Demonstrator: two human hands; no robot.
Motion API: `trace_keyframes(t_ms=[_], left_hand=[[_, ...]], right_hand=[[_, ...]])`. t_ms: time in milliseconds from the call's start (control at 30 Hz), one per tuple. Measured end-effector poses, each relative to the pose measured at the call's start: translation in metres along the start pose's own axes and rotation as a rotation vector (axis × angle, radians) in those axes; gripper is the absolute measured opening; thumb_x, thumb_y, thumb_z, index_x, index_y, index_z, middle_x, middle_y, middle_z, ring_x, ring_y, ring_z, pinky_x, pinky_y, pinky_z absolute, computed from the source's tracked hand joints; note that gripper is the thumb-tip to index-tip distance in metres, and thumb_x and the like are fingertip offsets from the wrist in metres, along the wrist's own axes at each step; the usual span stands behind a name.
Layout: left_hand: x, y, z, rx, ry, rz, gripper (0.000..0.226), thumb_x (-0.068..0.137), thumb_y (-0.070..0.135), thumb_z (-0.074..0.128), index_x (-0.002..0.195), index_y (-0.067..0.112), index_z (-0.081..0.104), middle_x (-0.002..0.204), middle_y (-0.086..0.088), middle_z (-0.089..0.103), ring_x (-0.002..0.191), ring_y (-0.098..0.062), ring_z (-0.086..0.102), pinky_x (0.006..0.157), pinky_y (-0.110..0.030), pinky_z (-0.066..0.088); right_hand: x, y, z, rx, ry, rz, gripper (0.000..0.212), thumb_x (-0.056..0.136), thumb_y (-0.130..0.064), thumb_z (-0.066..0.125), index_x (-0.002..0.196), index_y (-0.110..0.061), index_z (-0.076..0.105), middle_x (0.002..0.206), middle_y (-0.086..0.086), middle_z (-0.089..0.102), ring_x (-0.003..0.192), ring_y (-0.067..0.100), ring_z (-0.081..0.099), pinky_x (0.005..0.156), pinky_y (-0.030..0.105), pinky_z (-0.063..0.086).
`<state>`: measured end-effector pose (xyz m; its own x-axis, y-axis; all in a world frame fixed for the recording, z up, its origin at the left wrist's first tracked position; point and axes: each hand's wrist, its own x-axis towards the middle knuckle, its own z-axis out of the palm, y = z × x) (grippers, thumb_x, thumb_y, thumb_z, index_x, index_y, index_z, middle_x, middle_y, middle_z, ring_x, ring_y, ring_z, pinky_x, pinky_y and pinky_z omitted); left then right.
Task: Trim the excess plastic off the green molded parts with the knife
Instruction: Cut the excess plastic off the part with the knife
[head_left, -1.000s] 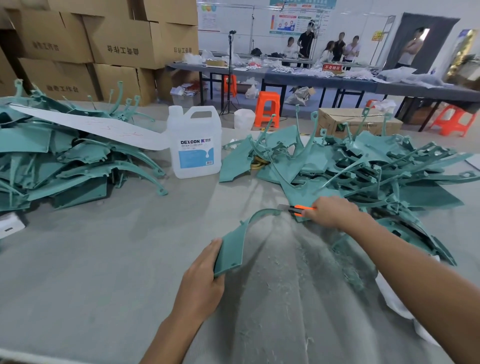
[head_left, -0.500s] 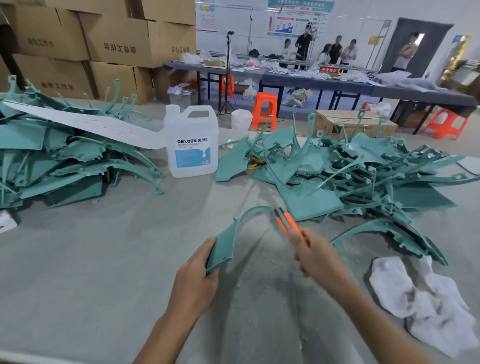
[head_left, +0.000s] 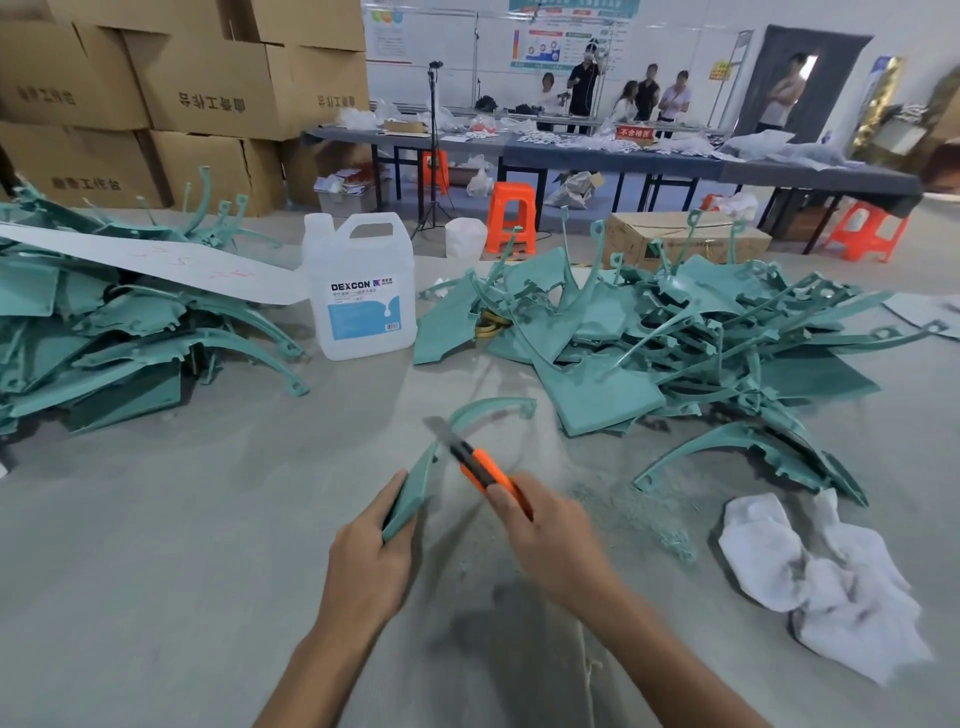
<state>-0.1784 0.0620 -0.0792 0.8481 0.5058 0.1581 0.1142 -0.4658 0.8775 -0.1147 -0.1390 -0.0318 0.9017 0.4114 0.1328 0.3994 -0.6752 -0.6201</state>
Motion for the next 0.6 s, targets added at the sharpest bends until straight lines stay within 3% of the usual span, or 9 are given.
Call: trace_keyframes(t_ms=[100,167,233,333,433,533,600], left_hand=[[-0.001,0.002,0.001,0.029,-0.004,0.008,0.051,0.088,0.052,0.055,0.138,0.040,0.057,0.128,0.025,0.064,0.118,-0.010,0.061,0.092,-0.017,0.045],[-0.003,0.001,0.002,0.058,-0.025,0.025,0.045,0.093,0.042,0.059,0.138,0.045,0.053,0.107,0.053,0.056,0.111,-0.005,0.061,0.082,-0.005,0.041],[-0.005,-0.001,0.001,0.069,-0.046,0.036,0.045,0.096,0.037,0.060,0.138,0.048,0.050,0.096,0.061,0.047,0.109,-0.002,0.059,0.079,-0.001,0.037],[-0.005,-0.004,0.000,-0.017,-0.003,0.019,0.045,0.096,0.036,0.061,0.140,0.042,0.054,0.124,0.036,0.058,0.117,-0.004,0.060,0.094,-0.016,0.045],[-0.004,-0.003,-0.001,-0.141,0.051,-0.056,0.048,0.088,0.049,0.056,0.135,0.048,0.054,0.123,0.009,0.071,0.112,-0.010,0.065,0.095,-0.030,0.051],[-0.004,0.000,-0.001,-0.139,0.050,-0.064,0.046,0.083,0.056,0.052,0.128,0.061,0.045,0.124,0.020,0.066,0.108,0.017,0.056,0.092,-0.019,0.045],[-0.005,0.001,-0.002,-0.135,0.053,-0.061,0.048,0.083,0.055,0.052,0.132,0.054,0.050,0.126,0.021,0.065,0.108,0.015,0.057,0.095,-0.022,0.046]], right_hand=[[0.039,0.014,-0.006,-0.181,0.033,0.070,0.034,0.102,-0.061,0.031,0.085,-0.035,0.044,0.067,-0.007,0.055,0.058,0.011,0.051,0.049,0.031,0.033],[0.064,0.029,-0.015,-0.252,0.040,0.159,0.039,0.102,-0.061,0.032,0.091,-0.029,0.052,0.076,-0.001,0.061,0.068,0.020,0.059,0.056,0.033,0.040],[0.080,0.048,-0.027,-0.337,0.058,0.266,0.045,0.103,-0.058,0.036,0.100,-0.019,0.059,0.092,0.009,0.067,0.086,0.032,0.063,0.067,0.036,0.043],[0.085,0.072,-0.044,-0.489,0.053,0.324,0.048,0.105,-0.052,0.036,0.104,-0.012,0.062,0.104,0.015,0.068,0.094,0.034,0.064,0.072,0.038,0.040],[0.070,0.080,-0.053,-0.514,0.077,0.267,0.046,0.103,-0.056,0.036,0.099,-0.018,0.061,0.092,0.006,0.066,0.079,0.028,0.062,0.065,0.037,0.044],[0.044,0.080,-0.056,-0.481,0.124,0.234,0.046,0.099,-0.064,0.040,0.113,-0.025,0.061,0.096,0.002,0.067,0.091,0.028,0.062,0.073,0.037,0.047],[0.024,0.085,-0.065,-0.516,0.210,0.168,0.047,0.098,-0.061,0.046,0.125,-0.025,0.062,0.114,0.006,0.066,0.111,0.032,0.057,0.089,0.041,0.044]])
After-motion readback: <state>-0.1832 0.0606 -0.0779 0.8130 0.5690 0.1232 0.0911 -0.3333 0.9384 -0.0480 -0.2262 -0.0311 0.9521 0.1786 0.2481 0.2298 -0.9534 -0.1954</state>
